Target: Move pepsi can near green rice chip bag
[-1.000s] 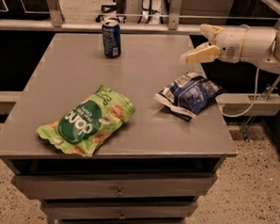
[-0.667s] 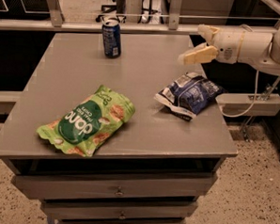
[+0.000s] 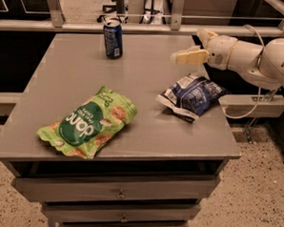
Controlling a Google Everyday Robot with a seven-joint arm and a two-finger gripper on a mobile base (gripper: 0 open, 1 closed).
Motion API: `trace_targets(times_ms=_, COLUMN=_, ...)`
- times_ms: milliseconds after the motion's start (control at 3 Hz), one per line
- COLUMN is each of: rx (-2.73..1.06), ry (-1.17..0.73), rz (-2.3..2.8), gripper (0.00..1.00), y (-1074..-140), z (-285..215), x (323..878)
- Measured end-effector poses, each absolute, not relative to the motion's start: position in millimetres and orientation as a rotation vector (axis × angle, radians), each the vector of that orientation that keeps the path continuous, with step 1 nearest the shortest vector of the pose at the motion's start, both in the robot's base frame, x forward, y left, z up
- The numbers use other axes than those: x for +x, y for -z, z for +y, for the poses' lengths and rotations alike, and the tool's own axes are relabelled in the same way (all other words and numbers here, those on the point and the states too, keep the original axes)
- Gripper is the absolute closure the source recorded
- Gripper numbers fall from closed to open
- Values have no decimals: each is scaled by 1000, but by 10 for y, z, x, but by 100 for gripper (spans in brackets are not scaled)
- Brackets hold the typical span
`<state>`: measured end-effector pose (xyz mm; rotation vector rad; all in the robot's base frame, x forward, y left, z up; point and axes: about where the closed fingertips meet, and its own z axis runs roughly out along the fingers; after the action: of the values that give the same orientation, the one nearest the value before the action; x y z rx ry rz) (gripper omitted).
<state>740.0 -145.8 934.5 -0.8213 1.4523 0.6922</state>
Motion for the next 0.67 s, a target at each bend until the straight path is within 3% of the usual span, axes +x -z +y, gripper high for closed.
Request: trace_targets(times_ms=667, rx=-851, ry=-661, rz=1569, gripper=0, y=-9401, z=-1089, x=7684)
